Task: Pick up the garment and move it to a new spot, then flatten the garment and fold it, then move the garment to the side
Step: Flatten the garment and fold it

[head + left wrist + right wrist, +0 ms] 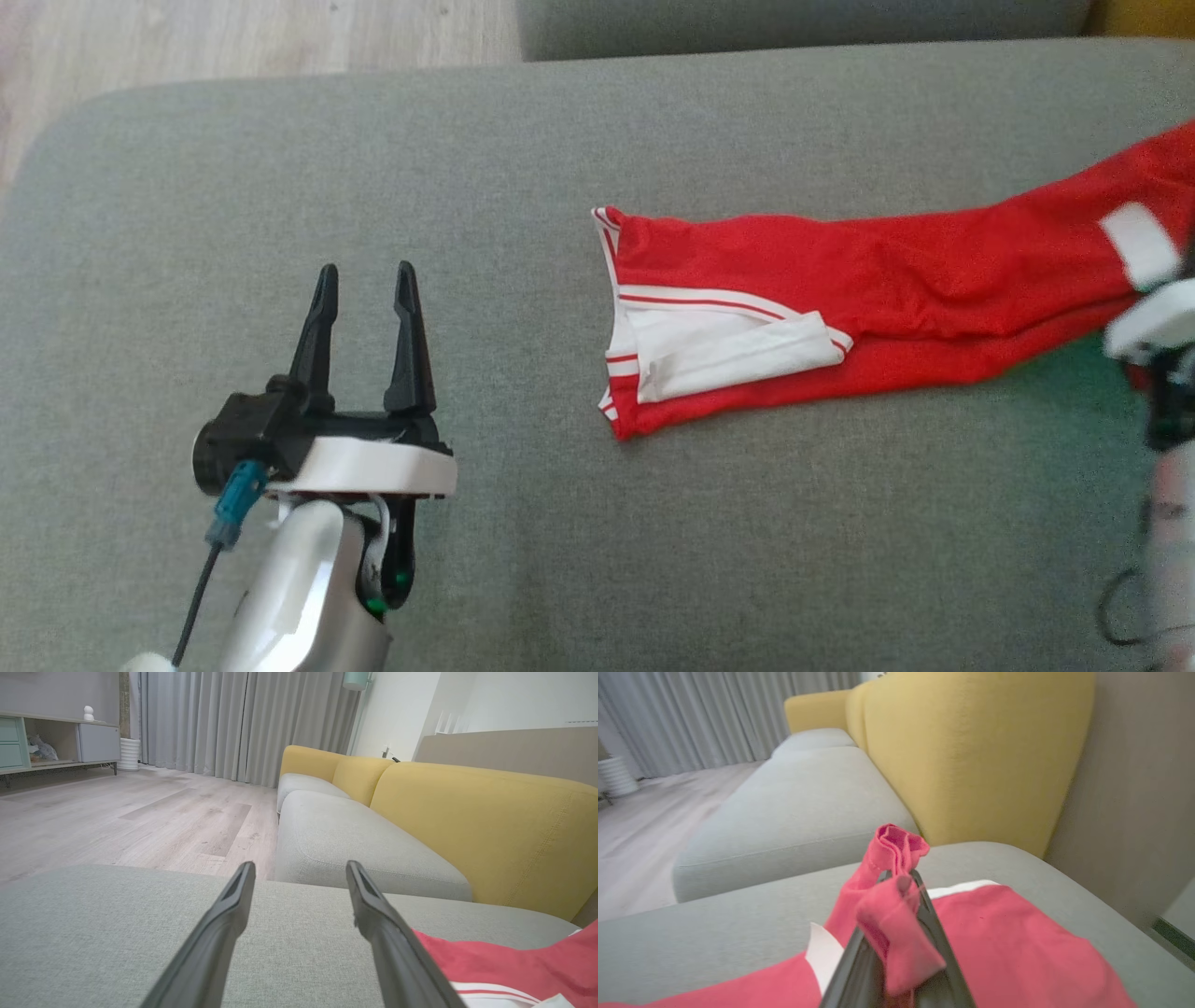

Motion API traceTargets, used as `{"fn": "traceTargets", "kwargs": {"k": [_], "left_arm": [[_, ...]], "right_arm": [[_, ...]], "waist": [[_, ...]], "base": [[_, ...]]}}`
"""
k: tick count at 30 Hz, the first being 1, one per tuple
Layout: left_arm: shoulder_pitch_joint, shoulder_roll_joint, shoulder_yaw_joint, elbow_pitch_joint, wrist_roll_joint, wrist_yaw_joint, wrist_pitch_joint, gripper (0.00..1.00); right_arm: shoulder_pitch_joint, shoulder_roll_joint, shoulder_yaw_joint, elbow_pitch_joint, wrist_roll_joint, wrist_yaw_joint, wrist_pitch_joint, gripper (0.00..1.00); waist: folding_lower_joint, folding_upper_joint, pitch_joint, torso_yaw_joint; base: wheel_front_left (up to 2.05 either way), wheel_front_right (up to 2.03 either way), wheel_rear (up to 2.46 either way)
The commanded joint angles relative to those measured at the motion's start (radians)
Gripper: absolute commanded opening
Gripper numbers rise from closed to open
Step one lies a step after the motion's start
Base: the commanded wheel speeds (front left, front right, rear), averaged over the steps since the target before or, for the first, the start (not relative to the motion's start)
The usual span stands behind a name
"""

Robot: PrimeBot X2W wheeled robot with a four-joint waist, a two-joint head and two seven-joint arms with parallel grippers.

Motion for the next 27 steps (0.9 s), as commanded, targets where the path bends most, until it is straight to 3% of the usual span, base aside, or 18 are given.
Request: {"fn": "traceTargets", "kwargs": {"k": [1,7,13,21,27], "left_arm": [[-0.012,0.007,0.022,-0.028,-0.012,0.005,-0.005,1.0],[-0.001,0.007,0.02,-0.027,-0.013,0.007,-0.005,1.0],[0.002,0.007,0.015,-0.027,-0.015,0.008,-0.005,1.0],[-0.001,0.007,0.002,-0.026,-0.022,0.01,-0.005,1.0],[-0.004,0.007,-0.008,-0.024,-0.028,0.012,-0.005,1.0]], "right_arm": [[-0.006,0.033,0.065,-0.067,0.014,-0.001,0.005,0.0],[0.018,0.121,0.211,-0.166,0.066,-0.001,0.033,0.0],[0.055,0.141,0.462,-0.208,0.215,-0.001,0.064,0.0],[0.056,0.141,0.716,-0.115,0.35,-0.001,0.03,0.0],[0.041,0.141,0.807,-0.002,0.366,-0.001,-0.003,0.0]], "waist": [[0.0001,0.0,-0.02,0.008],[0.0001,0.0,-0.054,0.028],[0.0001,0.0,-0.075,0.065],[0.0001,0.0,-0.069,0.114],[0.0001,0.0,-0.059,0.148]], "base": [[0.0,0.0,0.0],[0.0,0.0,0.0],[0.0,0.0,0.0],[0.0,0.0,0.0],[0.0,0.0,0.0]]}}
